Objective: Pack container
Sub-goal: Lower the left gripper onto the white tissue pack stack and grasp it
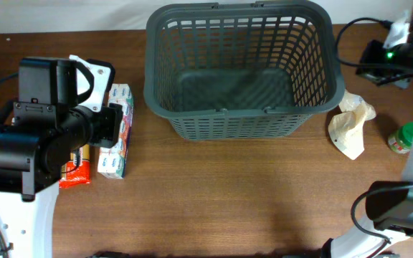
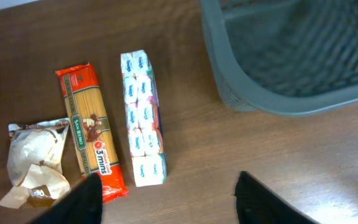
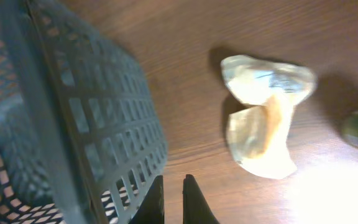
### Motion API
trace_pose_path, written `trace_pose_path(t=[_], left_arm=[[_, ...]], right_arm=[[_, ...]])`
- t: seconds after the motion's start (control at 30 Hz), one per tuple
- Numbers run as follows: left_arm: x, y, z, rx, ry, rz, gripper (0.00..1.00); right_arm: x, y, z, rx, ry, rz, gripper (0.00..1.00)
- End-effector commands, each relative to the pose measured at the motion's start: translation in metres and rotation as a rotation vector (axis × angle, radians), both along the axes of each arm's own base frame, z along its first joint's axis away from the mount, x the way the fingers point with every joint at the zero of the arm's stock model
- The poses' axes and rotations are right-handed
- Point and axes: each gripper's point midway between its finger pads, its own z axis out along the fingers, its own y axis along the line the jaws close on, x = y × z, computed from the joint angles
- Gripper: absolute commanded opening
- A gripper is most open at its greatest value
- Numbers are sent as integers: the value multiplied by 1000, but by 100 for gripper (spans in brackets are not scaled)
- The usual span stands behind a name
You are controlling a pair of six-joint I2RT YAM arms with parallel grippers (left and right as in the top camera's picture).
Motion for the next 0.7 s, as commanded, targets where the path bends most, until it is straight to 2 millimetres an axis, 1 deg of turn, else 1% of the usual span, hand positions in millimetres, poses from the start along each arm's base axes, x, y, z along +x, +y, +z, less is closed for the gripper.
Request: trace_pose_path(t=[0.0, 0.13, 0.2, 0.23, 0.4, 0.5, 0.57, 0.67], left_arm=[[-3, 5, 7, 11, -27, 13, 62], [-3, 10, 7, 35, -28, 30, 66], [-3, 10, 7, 38, -29, 33, 76], [-3, 10, 7, 38, -29, 33, 78], [-3, 18, 7, 72, -29, 58, 79], [-3, 21, 7, 86, -31, 69, 83], [-3, 21, 7, 88, -31, 71, 87], [-3, 27, 8, 111, -35, 93, 87]], right_arm=[[7, 30, -9, 117, -9, 65, 4], [15, 54, -7, 162, -41, 129, 4], [16, 62, -7, 162, -46, 150, 4], [17, 67, -7, 162, -47, 161, 4], [17, 84, -7, 160, -45, 202, 4], [19, 81, -7, 131, -50, 195, 4], [19, 69, -9, 87, -42, 166, 4], [13, 52, -13, 73, -15, 123, 4]])
